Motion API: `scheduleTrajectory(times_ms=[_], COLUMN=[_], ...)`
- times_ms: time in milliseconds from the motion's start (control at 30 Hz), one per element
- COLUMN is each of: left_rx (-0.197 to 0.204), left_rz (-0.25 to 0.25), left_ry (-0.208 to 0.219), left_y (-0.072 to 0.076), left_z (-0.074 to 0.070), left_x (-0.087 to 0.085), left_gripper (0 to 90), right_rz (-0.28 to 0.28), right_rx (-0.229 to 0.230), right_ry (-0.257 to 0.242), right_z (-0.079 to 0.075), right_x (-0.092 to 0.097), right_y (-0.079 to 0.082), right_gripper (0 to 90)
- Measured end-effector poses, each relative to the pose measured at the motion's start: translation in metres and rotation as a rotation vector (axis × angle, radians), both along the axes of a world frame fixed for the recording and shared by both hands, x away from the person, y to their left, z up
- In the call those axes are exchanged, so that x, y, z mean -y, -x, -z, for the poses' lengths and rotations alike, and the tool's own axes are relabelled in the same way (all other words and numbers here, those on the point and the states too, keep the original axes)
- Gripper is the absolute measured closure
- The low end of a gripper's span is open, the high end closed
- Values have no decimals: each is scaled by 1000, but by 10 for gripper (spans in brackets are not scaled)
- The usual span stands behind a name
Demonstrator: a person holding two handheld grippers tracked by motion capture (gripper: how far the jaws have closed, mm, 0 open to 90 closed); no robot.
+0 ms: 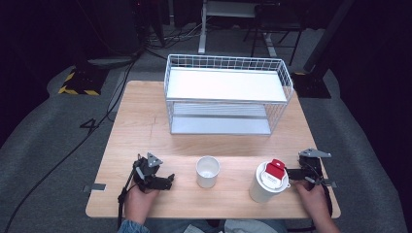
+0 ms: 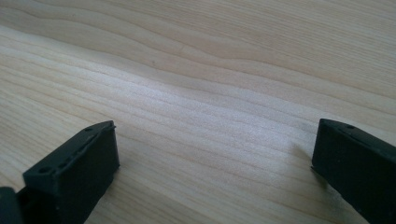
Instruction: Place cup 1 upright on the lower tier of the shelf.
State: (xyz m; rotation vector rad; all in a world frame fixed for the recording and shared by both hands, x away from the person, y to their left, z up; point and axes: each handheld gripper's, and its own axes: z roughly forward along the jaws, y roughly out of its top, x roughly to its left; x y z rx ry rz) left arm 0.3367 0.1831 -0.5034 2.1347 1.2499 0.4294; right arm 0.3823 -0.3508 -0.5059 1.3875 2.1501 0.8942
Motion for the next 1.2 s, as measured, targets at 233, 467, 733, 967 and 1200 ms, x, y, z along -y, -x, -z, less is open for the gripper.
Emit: scheduleTrajectory(times_ms=[233, 467, 733, 967, 1200], left_rx=[47, 100, 145, 173, 190], left_rz=[29, 75, 139, 228, 300], left_ry=[-9, 36, 84, 139, 176], left_y=[5, 15, 28, 39, 43], left_z=[-14, -31, -49, -58, -58], left_x=[4, 10, 22, 40, 58], left_gripper=[31, 32, 32, 21, 4], right_rz=[0, 0, 0, 0, 0], right_rx=[0, 0, 0, 0, 1], right_ry=[0, 0, 0, 0, 1], right_z=[0, 0, 0, 0, 0], right_x=[0, 0, 0, 0, 0], right_y=[0, 0, 0, 0, 0], right_gripper=[7, 7, 7, 7, 7])
